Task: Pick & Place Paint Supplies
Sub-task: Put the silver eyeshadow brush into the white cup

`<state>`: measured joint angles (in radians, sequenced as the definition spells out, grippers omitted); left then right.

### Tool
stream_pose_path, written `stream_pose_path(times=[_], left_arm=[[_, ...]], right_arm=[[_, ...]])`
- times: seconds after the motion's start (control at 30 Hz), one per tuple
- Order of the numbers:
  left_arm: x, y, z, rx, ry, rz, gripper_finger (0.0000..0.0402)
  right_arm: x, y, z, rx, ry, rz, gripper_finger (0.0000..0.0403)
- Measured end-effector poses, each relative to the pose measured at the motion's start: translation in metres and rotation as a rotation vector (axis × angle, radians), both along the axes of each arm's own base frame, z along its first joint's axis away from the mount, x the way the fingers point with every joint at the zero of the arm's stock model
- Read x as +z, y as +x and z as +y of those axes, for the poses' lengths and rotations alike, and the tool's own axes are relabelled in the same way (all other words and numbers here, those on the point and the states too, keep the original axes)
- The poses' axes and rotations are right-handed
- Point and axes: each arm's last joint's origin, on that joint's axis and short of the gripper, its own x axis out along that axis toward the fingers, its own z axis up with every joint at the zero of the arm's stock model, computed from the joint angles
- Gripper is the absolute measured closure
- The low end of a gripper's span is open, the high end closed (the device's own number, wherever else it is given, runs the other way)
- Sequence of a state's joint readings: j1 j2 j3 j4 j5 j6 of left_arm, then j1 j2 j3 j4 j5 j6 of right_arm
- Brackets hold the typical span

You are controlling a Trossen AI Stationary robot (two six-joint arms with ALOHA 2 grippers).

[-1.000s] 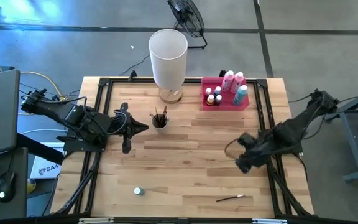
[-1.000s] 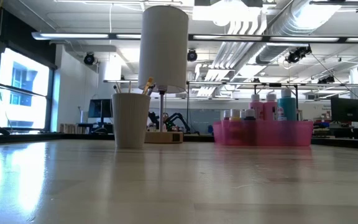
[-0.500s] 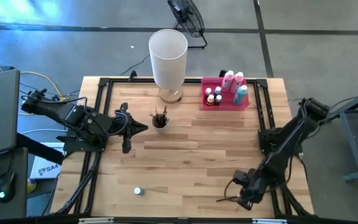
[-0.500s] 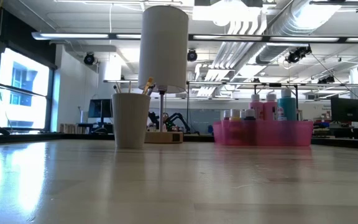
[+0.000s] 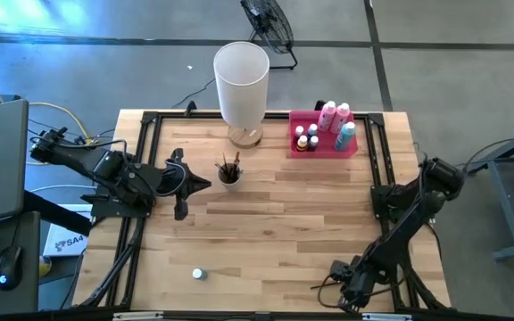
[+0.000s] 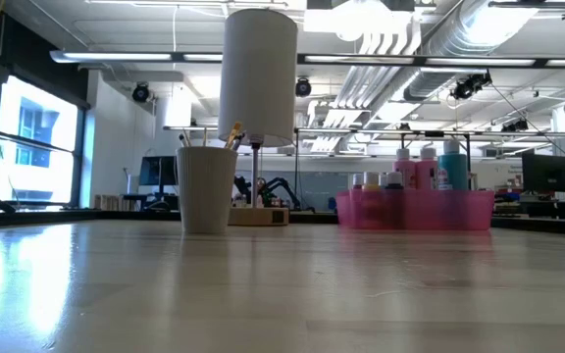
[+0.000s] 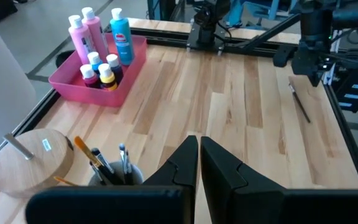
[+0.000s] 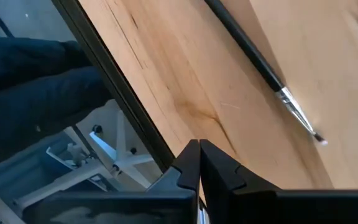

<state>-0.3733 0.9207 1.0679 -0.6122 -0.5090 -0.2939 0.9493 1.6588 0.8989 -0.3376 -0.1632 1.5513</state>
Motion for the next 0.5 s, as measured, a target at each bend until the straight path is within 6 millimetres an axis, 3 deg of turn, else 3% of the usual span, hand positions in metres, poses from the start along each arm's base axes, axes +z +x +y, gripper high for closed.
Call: stream_pose_path(times=[0.5], left_arm=[[-0.002, -0.001, 0.0, -0.003, 0.009, 0.027, 0.0387]], right_arm=[[-0.03, 0.008, 0.0, -0.031, -0.108, 0.035, 0.04]])
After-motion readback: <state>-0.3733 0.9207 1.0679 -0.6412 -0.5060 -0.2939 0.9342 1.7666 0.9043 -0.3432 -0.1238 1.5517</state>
